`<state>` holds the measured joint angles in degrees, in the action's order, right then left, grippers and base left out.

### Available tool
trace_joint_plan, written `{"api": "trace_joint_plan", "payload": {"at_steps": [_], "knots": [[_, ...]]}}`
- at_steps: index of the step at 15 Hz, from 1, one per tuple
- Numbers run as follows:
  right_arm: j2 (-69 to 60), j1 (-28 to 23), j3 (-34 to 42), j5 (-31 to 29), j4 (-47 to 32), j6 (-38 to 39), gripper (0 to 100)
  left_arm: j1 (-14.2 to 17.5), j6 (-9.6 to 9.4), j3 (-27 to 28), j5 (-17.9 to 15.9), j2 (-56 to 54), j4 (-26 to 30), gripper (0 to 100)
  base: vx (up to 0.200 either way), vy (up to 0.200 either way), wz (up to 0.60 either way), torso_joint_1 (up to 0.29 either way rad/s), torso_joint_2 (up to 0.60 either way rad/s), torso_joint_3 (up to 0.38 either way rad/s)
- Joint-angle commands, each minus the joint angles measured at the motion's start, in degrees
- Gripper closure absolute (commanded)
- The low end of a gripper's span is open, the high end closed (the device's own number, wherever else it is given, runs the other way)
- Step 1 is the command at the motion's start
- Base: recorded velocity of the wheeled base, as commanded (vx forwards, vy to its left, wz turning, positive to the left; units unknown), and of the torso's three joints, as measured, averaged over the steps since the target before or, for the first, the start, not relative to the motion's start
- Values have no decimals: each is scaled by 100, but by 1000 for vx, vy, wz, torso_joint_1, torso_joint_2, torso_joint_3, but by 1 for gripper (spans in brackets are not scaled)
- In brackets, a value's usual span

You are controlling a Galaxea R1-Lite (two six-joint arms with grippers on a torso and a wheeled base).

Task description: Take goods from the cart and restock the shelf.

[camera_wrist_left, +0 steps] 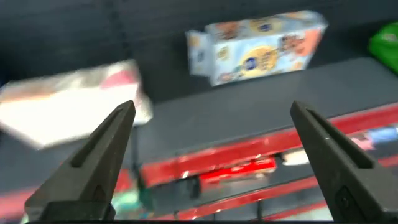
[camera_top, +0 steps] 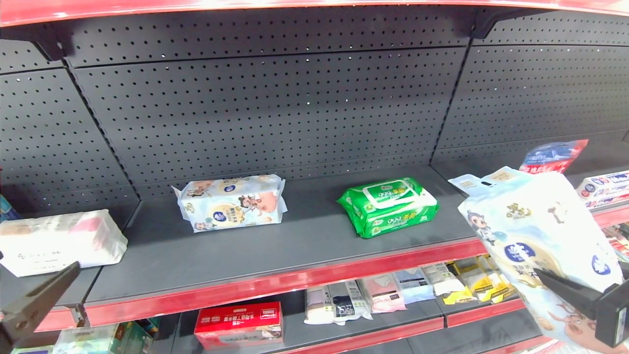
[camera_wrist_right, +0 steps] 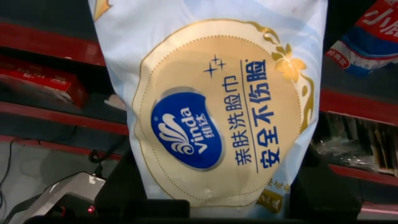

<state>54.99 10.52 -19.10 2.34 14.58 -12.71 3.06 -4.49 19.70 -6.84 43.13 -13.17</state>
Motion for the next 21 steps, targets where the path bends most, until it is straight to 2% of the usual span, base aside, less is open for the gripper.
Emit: {"api": "trace_joint_plan", "payload": {"at_steps": [1, 3, 5, 7, 8, 9, 11, 12, 14, 16, 19, 21], "knots": [[47, -6, -6, -6, 1, -3, 100, 63, -131, 51, -705, 1479, -766, 0, 0, 0, 0, 0, 0, 0], [38, -33, -15, -32, 1, -3, 100, 72, -202, 218, -1012, 2129, -1109, 0, 0, 0, 0, 0, 0, 0], [64, -156, -15, -14, 1, -21, 100, 72, -360, 509, -1223, 2718, -1223, 0, 0, 0, 0, 0, 0, 0], [223, -182, -58, -32, 1, -47, 100, 90, -782, 588, -1680, 3386, -1399, 0, 0, 0, 0, 0, 0, 0], [293, -182, -111, -41, 1, -47, 100, 125, -879, 614, -1803, 3703, -1557, 0, 0, 0, 0, 0, 0, 0], [372, -182, -155, -41, 1, -47, 100, 221, -931, 676, -1900, 4089, -1847, 0, 0, 0, 0, 0, 0, 0], [477, -191, -190, -49, 10, -56, 100, 520, -1098, 728, -2410, 4757, -2630, 0, 0, 0, 0, 0, 0, 0], [548, -191, -217, -49, 10, -82, 100, 678, -1318, 746, -2902, 5188, -3183, 0, 0, 0, 0, 0, 0, 0], [636, -200, -208, -49, 10, -100, 100, 731, -1582, 930, -3236, 5654, -3553, 0, 0, 0, 0, 0, 0, 0], [706, -226, -217, -49, 10, -126, 100, 740, -1582, 1361, -3412, 5873, -3447, 0, 0, 0, 0, 0, 0, 0], [715, -305, -225, -49, 10, -126, 100, 722, -1608, 2143, -3412, 6260, -3122, 0, 0, 0, 0, 0, 0, 0], [723, -314, -225, -49, 10, -126, 100, 705, -1634, 2433, -3508, 6401, -2937, 0, 0, 0, 0, 0, 0, 0]]}}
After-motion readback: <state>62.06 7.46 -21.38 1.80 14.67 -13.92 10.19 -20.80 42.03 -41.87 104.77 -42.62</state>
